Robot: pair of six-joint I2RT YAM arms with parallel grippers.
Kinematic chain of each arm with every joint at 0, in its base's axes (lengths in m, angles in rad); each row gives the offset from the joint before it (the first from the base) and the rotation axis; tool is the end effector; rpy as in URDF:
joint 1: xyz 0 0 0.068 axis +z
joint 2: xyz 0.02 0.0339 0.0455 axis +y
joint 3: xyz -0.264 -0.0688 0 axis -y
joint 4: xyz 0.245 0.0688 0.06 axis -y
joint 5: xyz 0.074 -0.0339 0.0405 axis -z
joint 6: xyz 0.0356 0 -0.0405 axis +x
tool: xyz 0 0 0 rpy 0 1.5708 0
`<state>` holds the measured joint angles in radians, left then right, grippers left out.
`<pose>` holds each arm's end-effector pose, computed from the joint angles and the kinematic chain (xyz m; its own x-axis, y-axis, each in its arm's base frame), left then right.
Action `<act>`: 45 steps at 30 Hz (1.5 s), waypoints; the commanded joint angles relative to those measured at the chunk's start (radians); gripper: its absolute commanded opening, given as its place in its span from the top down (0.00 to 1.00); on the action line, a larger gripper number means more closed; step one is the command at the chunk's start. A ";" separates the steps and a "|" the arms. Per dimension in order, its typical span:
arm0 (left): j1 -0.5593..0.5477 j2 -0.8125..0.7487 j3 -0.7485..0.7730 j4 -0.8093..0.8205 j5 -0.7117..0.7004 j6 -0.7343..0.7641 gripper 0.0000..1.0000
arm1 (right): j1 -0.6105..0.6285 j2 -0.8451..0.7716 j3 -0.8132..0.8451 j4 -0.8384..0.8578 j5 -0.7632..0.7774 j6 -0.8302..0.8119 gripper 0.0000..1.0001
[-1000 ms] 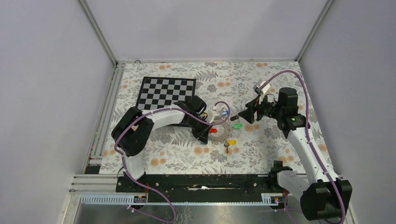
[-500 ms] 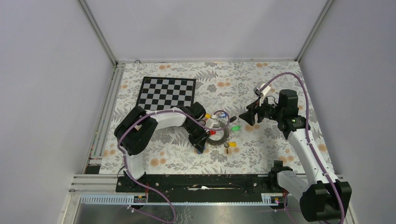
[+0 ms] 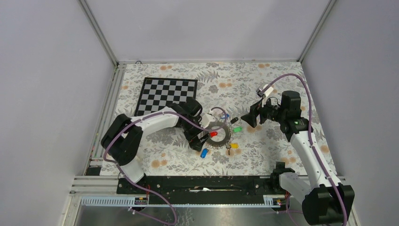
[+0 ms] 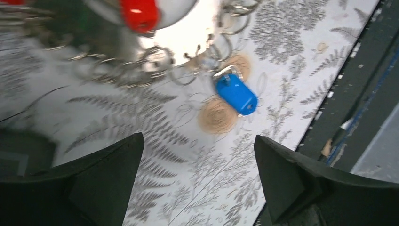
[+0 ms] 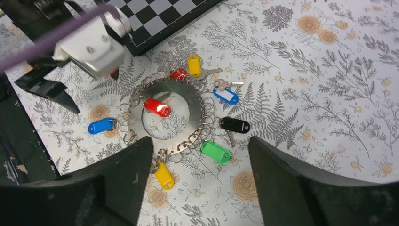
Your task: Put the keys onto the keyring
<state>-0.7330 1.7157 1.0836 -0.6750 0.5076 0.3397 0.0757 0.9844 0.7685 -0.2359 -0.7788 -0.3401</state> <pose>0.2252 -0.2261 0.1769 -0.4503 0.7972 -0.4021 0.8792 0.3172 -0.3556 0.2129 0.0412 0.2961 -0.1822 -0.2519 -0.9504 -0.7900 0.6130 -0.0110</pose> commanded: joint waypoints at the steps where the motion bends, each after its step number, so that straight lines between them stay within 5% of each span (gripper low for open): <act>1: 0.049 -0.136 -0.003 0.035 -0.138 0.045 0.01 | -0.007 -0.014 0.038 0.008 0.048 0.008 0.13; 4: 0.090 -0.208 0.002 0.072 -0.189 0.047 0.01 | -0.007 -0.007 0.053 0.009 0.090 0.021 0.01; 13: 0.233 -0.414 -0.034 0.271 -0.227 -0.020 0.01 | -0.007 0.002 0.091 0.011 0.214 0.101 0.00; 20: 0.315 -0.609 -0.185 0.576 -0.283 -0.190 0.01 | -0.007 -0.065 0.005 0.116 0.318 0.217 0.00; 31: 0.421 -0.711 -0.278 0.694 -0.350 -0.334 0.01 | -0.007 -0.099 -0.008 0.117 0.341 0.215 0.00; 45: 0.452 -0.729 -0.304 0.734 -0.359 -0.337 0.01 | -0.007 -0.123 -0.019 0.126 0.375 0.204 0.00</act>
<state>-0.2913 1.0164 0.7891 -0.0185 0.1780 0.0170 0.0719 0.8886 0.7475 -0.1482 -0.4274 -0.1345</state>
